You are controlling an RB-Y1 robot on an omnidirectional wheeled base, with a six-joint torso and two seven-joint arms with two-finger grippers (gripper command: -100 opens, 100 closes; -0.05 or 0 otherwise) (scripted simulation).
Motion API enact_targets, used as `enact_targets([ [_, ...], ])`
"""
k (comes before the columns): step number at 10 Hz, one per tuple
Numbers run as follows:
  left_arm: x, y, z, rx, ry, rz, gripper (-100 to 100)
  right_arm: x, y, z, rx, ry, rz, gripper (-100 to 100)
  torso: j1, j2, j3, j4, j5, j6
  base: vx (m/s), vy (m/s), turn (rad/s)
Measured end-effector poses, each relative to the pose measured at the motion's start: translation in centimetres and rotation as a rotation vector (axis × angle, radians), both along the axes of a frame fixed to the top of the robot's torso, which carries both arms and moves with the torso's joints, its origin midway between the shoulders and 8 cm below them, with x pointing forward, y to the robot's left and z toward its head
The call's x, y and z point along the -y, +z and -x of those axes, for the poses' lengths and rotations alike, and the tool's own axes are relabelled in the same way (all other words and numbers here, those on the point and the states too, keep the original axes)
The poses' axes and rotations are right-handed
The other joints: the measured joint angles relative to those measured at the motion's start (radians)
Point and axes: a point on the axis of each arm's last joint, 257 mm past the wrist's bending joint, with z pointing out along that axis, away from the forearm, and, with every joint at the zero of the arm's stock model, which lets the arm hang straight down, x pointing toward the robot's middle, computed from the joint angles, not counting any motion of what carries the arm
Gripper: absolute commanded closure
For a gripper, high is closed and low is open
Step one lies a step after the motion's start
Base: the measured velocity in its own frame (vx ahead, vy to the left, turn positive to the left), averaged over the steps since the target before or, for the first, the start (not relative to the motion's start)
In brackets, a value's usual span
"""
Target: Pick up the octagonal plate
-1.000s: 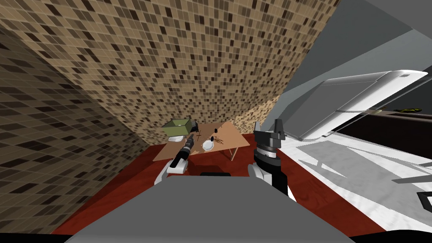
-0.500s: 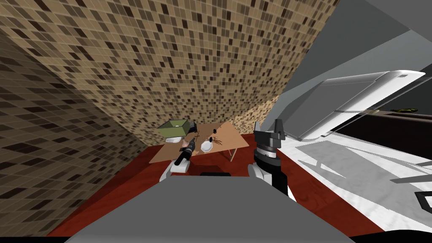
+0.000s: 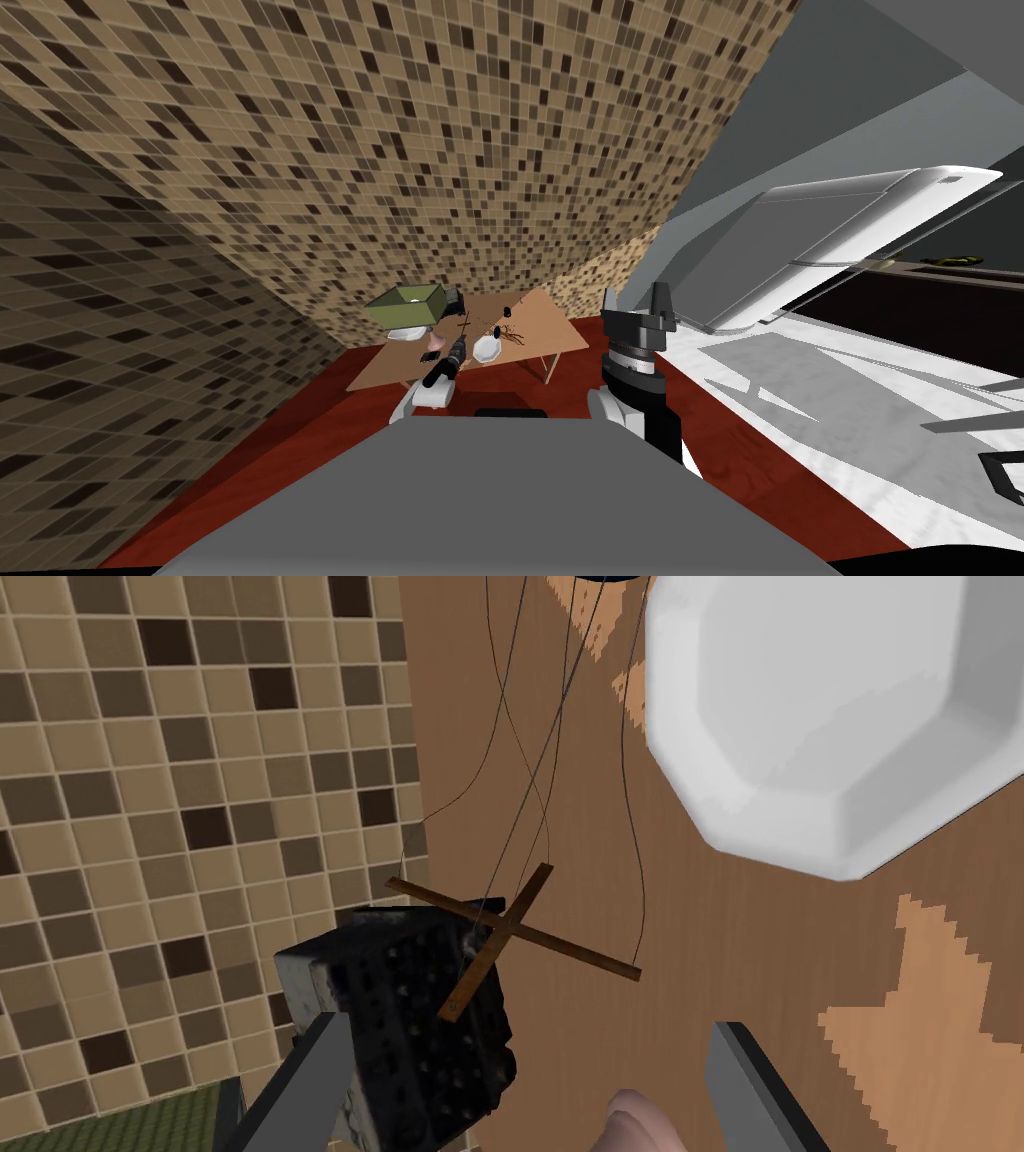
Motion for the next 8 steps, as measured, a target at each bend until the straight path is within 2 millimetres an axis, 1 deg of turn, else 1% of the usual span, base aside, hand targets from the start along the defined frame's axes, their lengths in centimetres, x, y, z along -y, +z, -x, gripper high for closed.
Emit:
enact_targets([
  [1, 0.3, -1.5, 0.3, -0.040, 0.004, 0.013, -100, 0.0, 0.0, 0.0, 0.000, 0.000, 0.000, 0, 0.000, -0.001, 0.000, 0.000, 0.000, 0.000, 0.034, -0.039, -0.016],
  [3, 1.0, -3.5, 0.8, -0.109, 0.010, 0.033, -100, 0.0, 0.0, 0.0, 0.000, 0.000, 0.000, 0, 0.000, 0.000, 0.000, 0.000, 0.000, 0.000, 0.023, -0.027, -0.006],
  [6, 1.2, -7.2, 2.1, -0.219, 0.019, 0.061, -100, 0.0, 0.0, 0.0, 0.000, 0.000, 0.000, 0, 0.000, -0.001, 0.000, 0.000, 0.000, 0.000, 0.033, -0.035, -0.012],
  [8, 2.2, -9.5, 3.1, -0.299, 0.024, 0.079, -100, 0.0, 0.0, 0.0, 0.000, 0.000, 0.000, 0, -0.001, -0.001, 0.000, 0.000, 0.000, 0.000, 0.031, -0.035, -0.009],
])
